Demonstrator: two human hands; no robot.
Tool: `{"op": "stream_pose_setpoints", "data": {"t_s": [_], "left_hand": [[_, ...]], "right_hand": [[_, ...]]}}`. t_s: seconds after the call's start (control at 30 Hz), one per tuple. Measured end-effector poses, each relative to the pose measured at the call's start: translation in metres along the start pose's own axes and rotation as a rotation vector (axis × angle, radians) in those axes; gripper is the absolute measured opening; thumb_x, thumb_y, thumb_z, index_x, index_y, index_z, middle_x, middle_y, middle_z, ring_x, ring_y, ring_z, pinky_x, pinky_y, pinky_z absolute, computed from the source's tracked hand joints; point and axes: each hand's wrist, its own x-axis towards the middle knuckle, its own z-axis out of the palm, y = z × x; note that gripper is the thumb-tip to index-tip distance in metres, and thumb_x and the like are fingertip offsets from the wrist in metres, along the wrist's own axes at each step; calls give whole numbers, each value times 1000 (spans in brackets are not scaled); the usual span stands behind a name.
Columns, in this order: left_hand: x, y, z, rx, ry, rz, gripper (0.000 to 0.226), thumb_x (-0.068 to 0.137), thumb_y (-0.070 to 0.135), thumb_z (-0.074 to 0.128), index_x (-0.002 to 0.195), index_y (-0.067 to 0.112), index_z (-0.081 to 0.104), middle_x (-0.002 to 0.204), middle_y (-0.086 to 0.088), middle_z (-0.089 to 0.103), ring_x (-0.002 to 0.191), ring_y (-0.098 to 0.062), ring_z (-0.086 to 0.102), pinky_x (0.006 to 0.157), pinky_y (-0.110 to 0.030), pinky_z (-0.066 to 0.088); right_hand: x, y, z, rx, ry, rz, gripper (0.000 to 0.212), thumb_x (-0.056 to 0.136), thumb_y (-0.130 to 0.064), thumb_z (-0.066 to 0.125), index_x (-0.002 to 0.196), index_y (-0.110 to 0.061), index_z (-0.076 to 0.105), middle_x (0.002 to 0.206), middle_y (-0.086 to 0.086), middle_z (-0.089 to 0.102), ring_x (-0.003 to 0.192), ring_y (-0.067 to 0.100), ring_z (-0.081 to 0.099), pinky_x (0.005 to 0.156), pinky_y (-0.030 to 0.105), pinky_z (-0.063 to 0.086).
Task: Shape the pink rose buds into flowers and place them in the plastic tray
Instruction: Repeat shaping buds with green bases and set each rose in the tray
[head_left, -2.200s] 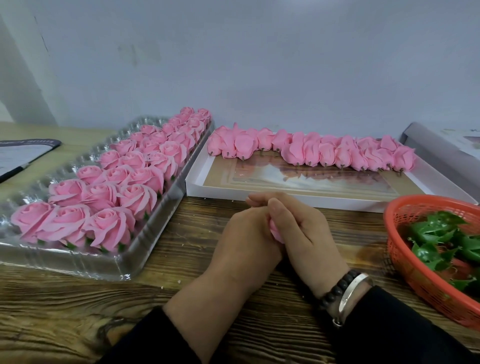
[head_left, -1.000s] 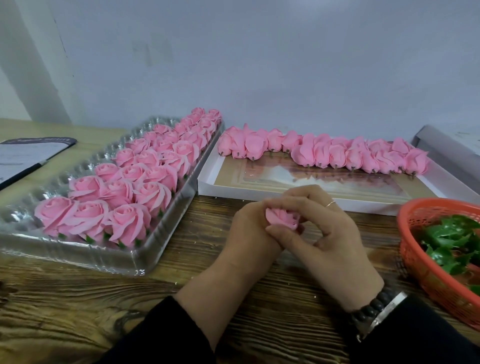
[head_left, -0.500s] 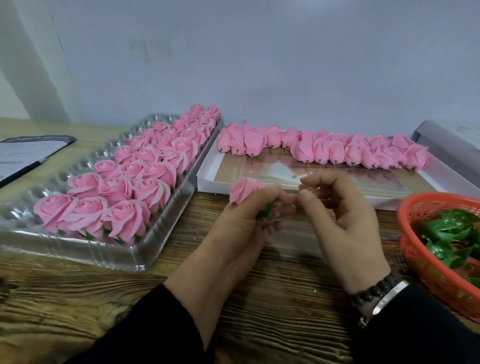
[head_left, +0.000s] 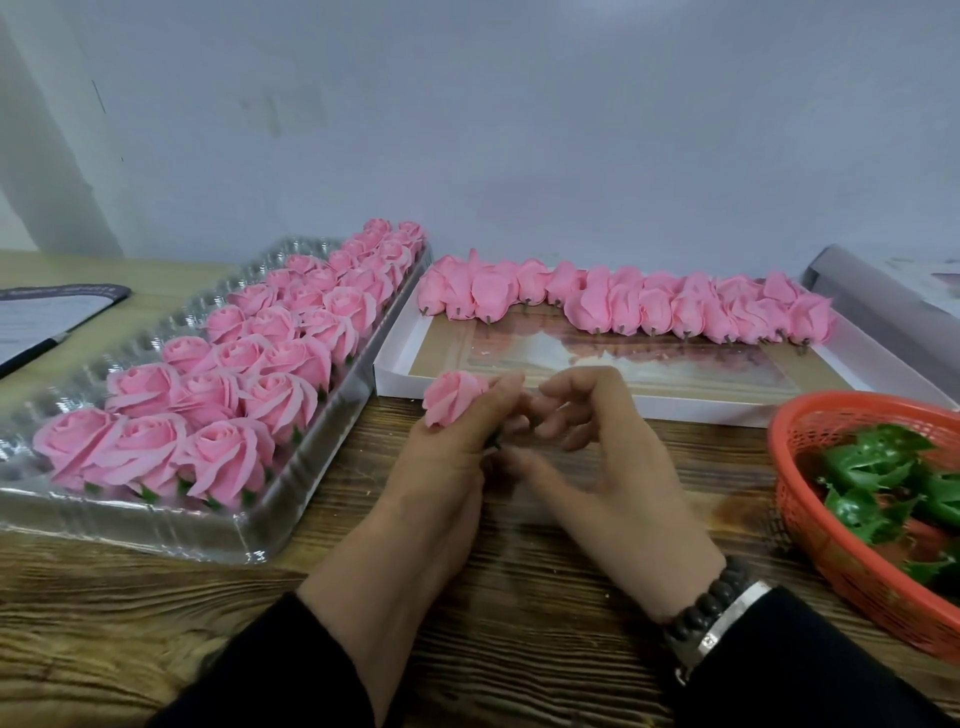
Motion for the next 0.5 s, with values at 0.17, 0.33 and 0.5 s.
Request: {"op": "stream_pose_setpoints", "data": {"t_s": [0.17, 0.33, 0.5], "left_hand": [[-5, -4, 7, -152, -98, -78, 28, 73, 30, 65, 92, 10, 66, 83, -8, 63, 81, -18, 60, 80, -32, 46], [-7, -5, 12, -255, -169, -116, 43, 66, 21, 68, 105, 6, 64, 90, -8, 69, 90, -18, 66, 90, -32, 51], [-6, -1, 9, -234, -246, -159, 33, 70, 16, 67, 102, 8, 68, 99, -13, 65, 98, -22, 62, 94, -32, 47]], "right_hand": [[2, -2, 11, 35, 3, 54, 59, 69, -6, 71, 87, -52, 39, 78, -14, 55, 76, -3, 57, 64, 5, 43], [4, -3, 10, 73, 26, 95, 39, 67, -7, 68, 87, -36, 50, 76, -6, 61, 66, 2, 58, 56, 8, 42], [6, 0, 6, 420, -65, 184, 24, 69, -6, 71, 89, -16, 61, 68, 2, 58, 63, 8, 52, 57, 18, 43]]}}
